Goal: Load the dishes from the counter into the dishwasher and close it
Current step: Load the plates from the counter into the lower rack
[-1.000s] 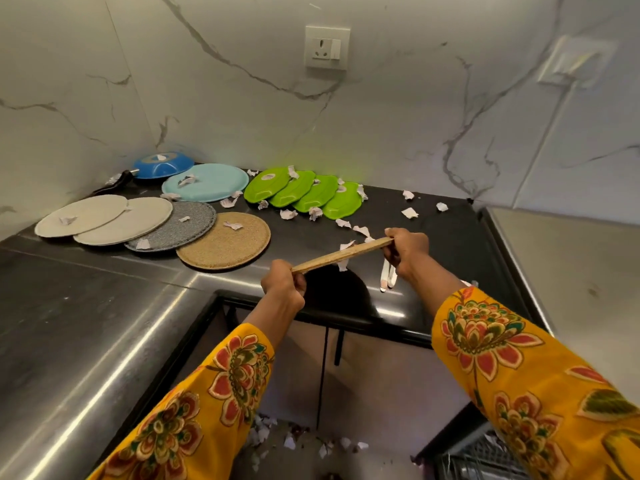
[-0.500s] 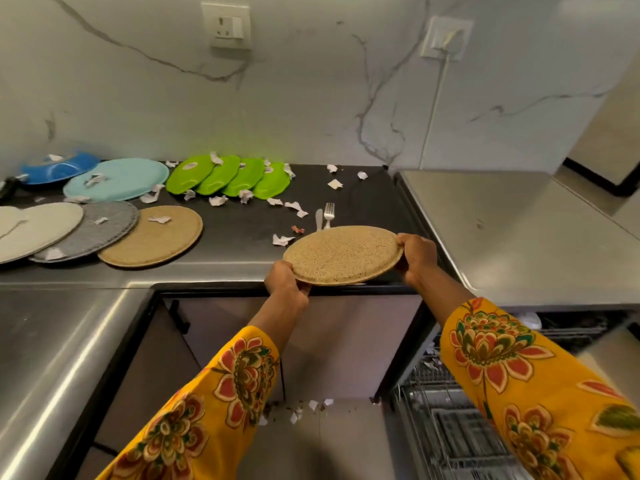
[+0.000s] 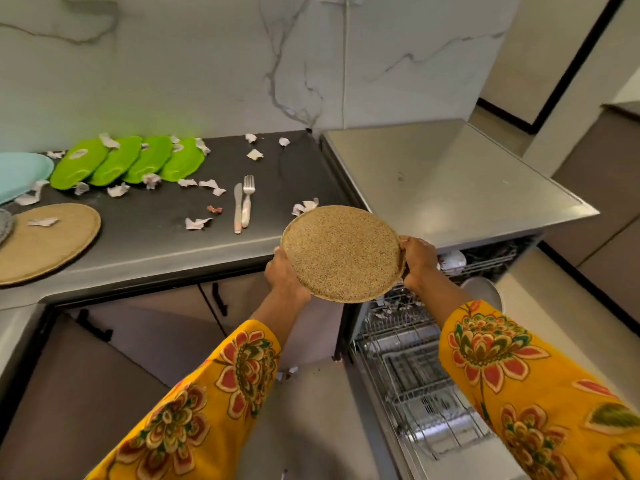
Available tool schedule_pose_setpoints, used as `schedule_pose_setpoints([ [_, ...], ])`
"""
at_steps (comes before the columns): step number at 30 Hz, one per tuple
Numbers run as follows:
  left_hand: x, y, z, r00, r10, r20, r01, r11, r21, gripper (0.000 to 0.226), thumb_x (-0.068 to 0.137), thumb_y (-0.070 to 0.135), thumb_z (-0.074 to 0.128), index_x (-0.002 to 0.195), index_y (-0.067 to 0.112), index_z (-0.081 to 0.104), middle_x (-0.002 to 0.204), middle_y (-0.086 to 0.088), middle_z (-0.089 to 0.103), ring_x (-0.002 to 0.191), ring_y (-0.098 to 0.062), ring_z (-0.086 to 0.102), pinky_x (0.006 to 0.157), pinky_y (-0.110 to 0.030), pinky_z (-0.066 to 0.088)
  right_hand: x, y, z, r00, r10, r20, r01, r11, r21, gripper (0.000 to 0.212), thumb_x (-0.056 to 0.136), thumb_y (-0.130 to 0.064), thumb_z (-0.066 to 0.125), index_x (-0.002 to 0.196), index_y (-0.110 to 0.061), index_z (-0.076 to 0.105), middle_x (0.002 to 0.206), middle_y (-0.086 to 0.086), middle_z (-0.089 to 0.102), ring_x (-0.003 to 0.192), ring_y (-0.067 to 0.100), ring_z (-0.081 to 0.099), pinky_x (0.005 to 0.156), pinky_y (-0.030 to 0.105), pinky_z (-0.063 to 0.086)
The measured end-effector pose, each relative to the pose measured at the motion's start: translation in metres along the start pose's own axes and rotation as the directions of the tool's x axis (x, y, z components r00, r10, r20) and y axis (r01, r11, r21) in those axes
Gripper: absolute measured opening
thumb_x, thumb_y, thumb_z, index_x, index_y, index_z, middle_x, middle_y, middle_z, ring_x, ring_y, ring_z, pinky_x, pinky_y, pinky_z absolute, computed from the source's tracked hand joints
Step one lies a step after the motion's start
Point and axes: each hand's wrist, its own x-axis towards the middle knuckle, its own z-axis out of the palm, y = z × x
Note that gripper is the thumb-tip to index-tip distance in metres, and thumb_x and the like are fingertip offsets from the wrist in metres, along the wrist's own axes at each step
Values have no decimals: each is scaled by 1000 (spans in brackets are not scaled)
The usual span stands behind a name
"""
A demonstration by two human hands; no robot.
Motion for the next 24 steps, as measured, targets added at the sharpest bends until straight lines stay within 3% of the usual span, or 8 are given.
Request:
schedule_pose_setpoints([
  [3, 10, -34, 8, 997, -68, 47, 67, 998, 12, 57, 83, 53, 48, 125, 15, 55, 127, -16, 58, 111, -39, 57, 94, -64, 41, 13, 6, -33, 999, 47, -2, -47, 999, -12, 22, 83, -6, 52, 62, -12, 54, 68, 12, 55, 73, 23, 49, 63, 36, 41],
  [5, -11, -49, 19, 997, -69, 43, 68, 998, 19, 52, 92, 52, 44, 123, 12, 54, 121, -15, 60, 109, -37, 57, 95, -61, 42, 21, 11, -54, 997, 72, 2, -72, 997, 8, 7, 85, -12, 58, 81, -7, 59, 80, 14, 60, 76, 25, 55, 65, 38, 46],
  [7, -25, -66, 27, 999, -42, 14, 41, 998, 44, 46, 96, 48, 43, 118, 10, 55, 115, -15, 61, 105, -36, 58, 94, -61, 43, 28, 15, -75, 994, 105, 18, -105, 994, 22, 23, 88, -19, 59, 106, -4, 59, 92, 16, 63, 83, 28, 59, 71, 41, 51],
  [8, -27, -77, 29, 999, -42, 17, 41, 997, 60, 45, 95, 48, 44, 118, 10, 55, 116, -15, 61, 105, -37, 58, 93, -63, 43, 33, 18, -85, 994, 109, 13, -109, 994, 19, 27, 89, -21, 59, 109, -4, 59, 95, 16, 64, 85, 28, 60, 74, 44, 51],
  [12, -32, -122, 39, 999, -29, 36, 24, 991, 131, 44, 96, 46, 45, 120, 10, 52, 120, -16, 58, 109, -38, 56, 93, -65, 42, 52, 33, -126, 986, 161, -51, -165, 983, -79, 30, 87, -28, 61, 100, -2, 65, 102, 17, 66, 94, 32, 61, 86, 54, 50],
  [17, -40, -173, 49, 1000, 6, -17, -1, 962, 273, 22, 100, 34, 42, 86, 18, 51, 94, -3, 55, 95, -26, 54, 88, -48, 47, 60, 49, -174, 972, 213, -99, -225, 965, -137, 23, 87, -29, 58, 72, -11, 57, 78, 11, 59, 75, 27, 56, 70, 43, 49],
  [20, -41, -199, 56, 999, -26, -41, 37, 951, 306, 22, 100, 32, 44, 84, 19, 52, 93, -3, 56, 103, -29, 53, 96, -52, 45, 60, 57, -200, 961, 244, -131, -259, 958, -121, 30, 91, -20, 55, 64, -13, 47, 59, 6, 45, 52, 20, 41, 51, 31, 36],
  [24, -42, -228, 67, 996, -70, -57, 85, 933, 350, 21, 99, 32, 45, 94, 14, 54, 105, -8, 58, 104, -30, 55, 97, -53, 45, 65, 73, -233, 939, 307, -153, -323, 942, -94, 29, 91, -12, 53, 63, -11, 47, 59, 7, 41, 51, 18, 37, 52, 29, 31],
])
